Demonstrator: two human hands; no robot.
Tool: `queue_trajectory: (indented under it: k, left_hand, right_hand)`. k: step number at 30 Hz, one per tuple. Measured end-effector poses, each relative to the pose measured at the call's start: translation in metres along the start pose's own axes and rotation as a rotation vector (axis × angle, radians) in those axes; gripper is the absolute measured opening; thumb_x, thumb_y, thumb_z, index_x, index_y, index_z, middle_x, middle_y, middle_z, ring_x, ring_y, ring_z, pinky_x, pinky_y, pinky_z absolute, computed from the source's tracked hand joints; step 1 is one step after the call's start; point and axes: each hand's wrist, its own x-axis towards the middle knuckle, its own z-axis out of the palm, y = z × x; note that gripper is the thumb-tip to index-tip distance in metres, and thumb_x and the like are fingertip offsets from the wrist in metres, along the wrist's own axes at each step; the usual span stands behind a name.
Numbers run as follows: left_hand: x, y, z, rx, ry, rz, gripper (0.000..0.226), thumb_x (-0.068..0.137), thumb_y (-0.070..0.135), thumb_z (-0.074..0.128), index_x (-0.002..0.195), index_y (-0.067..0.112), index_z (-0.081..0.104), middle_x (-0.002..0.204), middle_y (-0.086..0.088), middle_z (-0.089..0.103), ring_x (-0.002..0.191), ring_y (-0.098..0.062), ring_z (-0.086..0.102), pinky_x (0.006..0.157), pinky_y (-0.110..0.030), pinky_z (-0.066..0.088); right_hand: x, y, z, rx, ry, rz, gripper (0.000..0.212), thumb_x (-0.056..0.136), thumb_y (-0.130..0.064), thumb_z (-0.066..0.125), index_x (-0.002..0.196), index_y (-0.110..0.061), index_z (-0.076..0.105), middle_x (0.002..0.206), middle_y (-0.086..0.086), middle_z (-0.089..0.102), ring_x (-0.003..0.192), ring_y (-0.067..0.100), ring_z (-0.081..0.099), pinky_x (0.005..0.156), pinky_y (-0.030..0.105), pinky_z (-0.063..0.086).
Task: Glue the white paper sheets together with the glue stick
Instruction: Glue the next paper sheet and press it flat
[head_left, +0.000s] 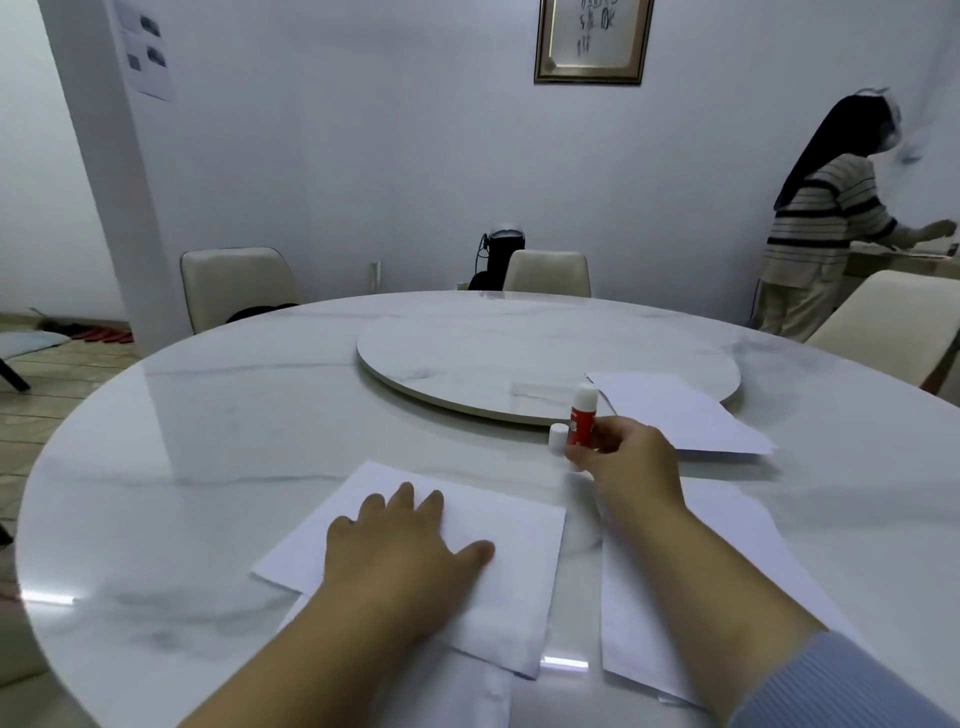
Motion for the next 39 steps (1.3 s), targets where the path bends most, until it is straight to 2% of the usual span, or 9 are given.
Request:
queue_trajectory:
  k: [3, 11, 16, 20, 25, 27, 29, 36, 39]
  left_hand:
    - [-0.003, 0.002, 0.002, 0.026, 0.028, -0.018, 0.075, 0.081, 0.072, 0.025, 0.144, 0.031, 0.023, 0.152, 0.005, 0.026, 0.137, -0.02, 0.021, 0.103, -0.04, 0.024]
    - [-0.008, 0.003, 0.004, 0.107, 0.021, -0.044, 0.073, 0.084, 0.068, 0.022, 0.146, 0.029, 0.019, 0.151, 0.003, 0.026, 0.135, -0.022, 0.022, 0.102, -0.042, 0.025]
    - [-0.011, 0.01, 0.003, 0.153, 0.042, -0.083, 0.07, 0.084, 0.068, 0.023, 0.138, 0.025, 0.033, 0.137, 0.0, 0.041, 0.125, -0.025, 0.033, 0.092, -0.04, 0.03]
    - [-0.01, 0.019, 0.0, 0.193, 0.004, -0.124, 0.068, 0.085, 0.067, 0.025, 0.131, 0.019, 0.041, 0.132, -0.003, 0.045, 0.122, -0.026, 0.036, 0.086, -0.04, 0.032]
    - [-0.012, 0.025, -0.003, 0.181, -0.026, -0.137, 0.069, 0.085, 0.066, 0.026, 0.132, 0.017, 0.041, 0.133, -0.004, 0.044, 0.124, -0.027, 0.035, 0.084, -0.039, 0.032]
    - [-0.013, 0.022, -0.003, 0.157, -0.01, -0.11, 0.066, 0.086, 0.064, 0.025, 0.131, 0.018, 0.041, 0.134, -0.004, 0.044, 0.124, -0.027, 0.033, 0.089, -0.039, 0.03]
    - [-0.014, 0.015, -0.003, 0.109, 0.014, -0.063, 0.063, 0.088, 0.063, 0.024, 0.133, 0.021, 0.039, 0.137, -0.003, 0.041, 0.127, -0.026, 0.03, 0.096, -0.04, 0.028]
    - [-0.015, 0.005, -0.006, -0.142, 0.072, 0.042, 0.062, 0.087, 0.063, 0.032, 0.139, 0.029, 0.032, 0.146, 0.003, 0.034, 0.133, -0.023, 0.026, 0.102, -0.039, 0.026]
    - [-0.02, 0.002, -0.003, -0.113, 0.066, 0.058, 0.064, 0.086, 0.061, 0.036, 0.14, 0.028, 0.03, 0.148, 0.003, 0.031, 0.135, -0.022, 0.023, 0.103, -0.039, 0.024]
  right_hand:
    - [0.003, 0.001, 0.007, -0.102, 0.001, 0.009, 0.021, 0.076, -0.018, 0.076, 0.097, -0.023, 0.073, 0.08, -0.013, 0.067, 0.073, 0.002, 0.06, 0.06, 0.015, 0.039]
    - [0.004, -0.02, -0.011, -0.266, 0.047, 0.037, 0.052, 0.069, -0.028, 0.083, 0.116, -0.013, 0.066, 0.083, -0.006, 0.064, 0.084, 0.018, 0.06, 0.075, 0.029, 0.045]
    - [-0.017, -0.032, -0.085, -0.883, -0.498, 0.274, 0.084, 0.064, -0.033, 0.086, 0.139, -0.027, 0.047, 0.133, -0.002, 0.054, 0.114, 0.018, 0.054, 0.089, 0.025, 0.042]
    - [-0.027, -0.036, -0.083, -1.034, -0.517, 0.249, 0.094, 0.07, -0.036, 0.081, 0.148, -0.025, 0.03, 0.146, -0.005, 0.044, 0.129, 0.02, 0.046, 0.104, 0.031, 0.041]
    - [-0.038, -0.046, -0.075, -1.17, -0.389, 0.149, 0.071, 0.066, -0.044, 0.079, 0.13, -0.038, 0.049, 0.131, -0.009, 0.056, 0.127, 0.022, 0.047, 0.106, 0.03, 0.033]
    - [-0.039, -0.052, -0.084, -1.21, -0.37, 0.08, 0.042, 0.059, -0.045, 0.079, 0.096, -0.033, 0.063, 0.1, -0.011, 0.067, 0.099, 0.015, 0.06, 0.083, 0.026, 0.042]
    - [-0.035, -0.063, -0.102, -1.16, -0.355, 0.054, 0.036, 0.053, -0.045, 0.082, 0.079, -0.027, 0.064, 0.079, -0.01, 0.064, 0.076, 0.013, 0.062, 0.063, 0.024, 0.044]
    - [-0.028, -0.066, -0.121, -1.098, -0.39, -0.013, 0.041, 0.053, -0.047, 0.083, 0.077, -0.027, 0.056, 0.081, -0.012, 0.058, 0.077, 0.013, 0.058, 0.062, 0.028, 0.048]
    - [-0.032, -0.033, -0.107, -1.053, -0.352, -0.014, 0.047, 0.057, -0.04, 0.082, 0.096, -0.033, 0.058, 0.096, -0.009, 0.059, 0.087, 0.016, 0.057, 0.07, 0.028, 0.049]
